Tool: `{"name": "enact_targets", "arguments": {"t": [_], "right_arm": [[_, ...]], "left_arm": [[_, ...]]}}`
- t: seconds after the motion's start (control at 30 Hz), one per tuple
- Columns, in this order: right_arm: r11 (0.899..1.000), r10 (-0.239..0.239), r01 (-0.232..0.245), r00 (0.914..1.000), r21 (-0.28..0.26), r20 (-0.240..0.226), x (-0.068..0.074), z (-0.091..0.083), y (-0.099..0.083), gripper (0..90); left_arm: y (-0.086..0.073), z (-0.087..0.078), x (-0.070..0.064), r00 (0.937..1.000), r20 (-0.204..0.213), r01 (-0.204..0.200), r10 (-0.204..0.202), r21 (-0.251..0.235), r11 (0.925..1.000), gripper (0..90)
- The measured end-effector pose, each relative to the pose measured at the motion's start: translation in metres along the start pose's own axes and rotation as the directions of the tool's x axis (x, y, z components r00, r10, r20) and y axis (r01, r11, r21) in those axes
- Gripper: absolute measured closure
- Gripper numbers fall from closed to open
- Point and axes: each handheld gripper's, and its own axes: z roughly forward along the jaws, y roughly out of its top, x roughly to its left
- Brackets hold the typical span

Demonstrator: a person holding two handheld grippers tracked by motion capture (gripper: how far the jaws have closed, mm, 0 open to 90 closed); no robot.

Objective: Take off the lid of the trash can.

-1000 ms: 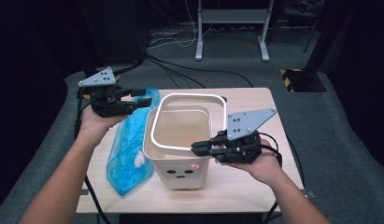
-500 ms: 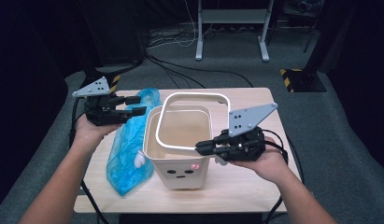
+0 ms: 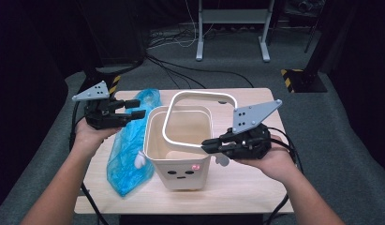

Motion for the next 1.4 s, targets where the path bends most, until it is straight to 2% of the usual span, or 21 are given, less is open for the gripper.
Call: {"name": "enact_targets", "arguments": {"t": [0.67, 0.77, 0.83, 0.97, 1.07, 1.4], "right_arm": [[0.999, 0.043, -0.043, 0.9991, 0.002, -0.006, -0.008, -0.003, -0.008, 79.6], [0.999, 0.051, -0.051, 0.9986, -0.008, -0.016, -0.009, -0.004, -0.009, 81.9], [0.999, 0.048, -0.048, 0.9988, -0.011, -0.001, -0.007, -0.005, -0.009, 83.6], [1.0, 0.017, -0.017, 0.9981, -0.001, 0.06, -0.005, -0.009, -0.01, 84.6], [1.0, 0.031, -0.031, 0.9978, 0.0, 0.059, -0.006, -0.012, -0.012, 84.4], [0.999, 0.032, -0.037, 0.9894, 0.035, 0.142, -0.008, -0.027, -0.02, 84.5]], "left_arm": [[-0.012, -0.003, 0.005, 0.9995, -0.009, 0.03, -0.03, -0.002, 0.9996, 50.9], [-0.014, -0.003, 0.006, 0.9994, -0.011, 0.033, -0.033, -0.001, 0.9995, 50.9], [-0.016, -0.003, 0.006, 0.9994, -0.012, 0.034, -0.034, 0.002, 0.9994, 50.9], [-0.021, -0.004, 0.007, 0.9991, -0.014, 0.04, -0.04, 0.005, 0.9992, 50.9], [-0.025, -0.005, 0.007, 0.9987, -0.014, 0.049, -0.049, -0.001, 0.9988, 50.8], [-0.048, -0.01, 0.007, 0.9973, -0.044, 0.06, -0.059, 0.018, 0.998, 50.5]]}}
